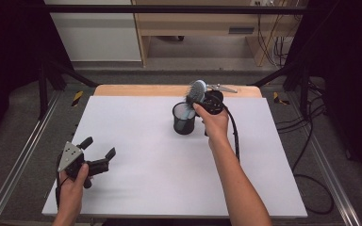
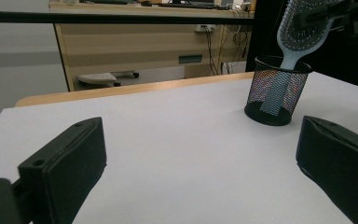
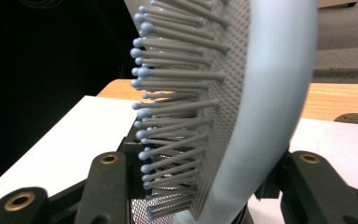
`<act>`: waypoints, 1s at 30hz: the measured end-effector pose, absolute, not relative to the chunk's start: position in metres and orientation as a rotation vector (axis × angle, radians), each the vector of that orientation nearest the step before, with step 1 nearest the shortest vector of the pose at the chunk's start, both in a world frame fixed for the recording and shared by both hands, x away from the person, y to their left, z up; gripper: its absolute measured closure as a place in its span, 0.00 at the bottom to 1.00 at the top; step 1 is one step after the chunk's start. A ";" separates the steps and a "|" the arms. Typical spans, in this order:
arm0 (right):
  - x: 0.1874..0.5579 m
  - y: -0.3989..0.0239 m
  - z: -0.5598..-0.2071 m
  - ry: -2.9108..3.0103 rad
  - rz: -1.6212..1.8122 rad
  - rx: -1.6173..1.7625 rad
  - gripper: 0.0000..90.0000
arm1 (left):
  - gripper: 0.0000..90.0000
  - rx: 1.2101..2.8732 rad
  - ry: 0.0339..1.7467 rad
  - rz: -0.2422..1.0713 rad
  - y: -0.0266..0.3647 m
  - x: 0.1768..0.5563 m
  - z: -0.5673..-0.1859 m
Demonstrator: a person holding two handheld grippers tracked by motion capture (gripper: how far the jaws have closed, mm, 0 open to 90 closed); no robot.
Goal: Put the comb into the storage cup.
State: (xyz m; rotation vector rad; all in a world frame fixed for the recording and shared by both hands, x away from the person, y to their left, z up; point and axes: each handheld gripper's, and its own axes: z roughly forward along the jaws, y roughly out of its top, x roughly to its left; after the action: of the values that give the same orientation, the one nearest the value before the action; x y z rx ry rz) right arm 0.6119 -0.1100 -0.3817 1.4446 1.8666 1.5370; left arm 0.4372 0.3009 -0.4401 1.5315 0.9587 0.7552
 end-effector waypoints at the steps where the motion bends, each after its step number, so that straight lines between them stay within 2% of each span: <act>1: 0.612 -0.110 -0.382 1.866 1.535 1.451 0.57 | 0.02 1.531 0.958 0.755 0.301 0.437 -0.440; 30: 0.613 -0.114 -0.385 1.853 1.546 1.485 0.55 | 0.02 1.533 0.955 0.755 0.301 0.437 -0.440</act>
State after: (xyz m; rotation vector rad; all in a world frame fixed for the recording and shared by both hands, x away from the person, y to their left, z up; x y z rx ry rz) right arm 0.6134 -0.1145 -0.3851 1.4854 1.8528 1.5455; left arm 0.4373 0.3007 -0.4400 1.5334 0.9548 0.7549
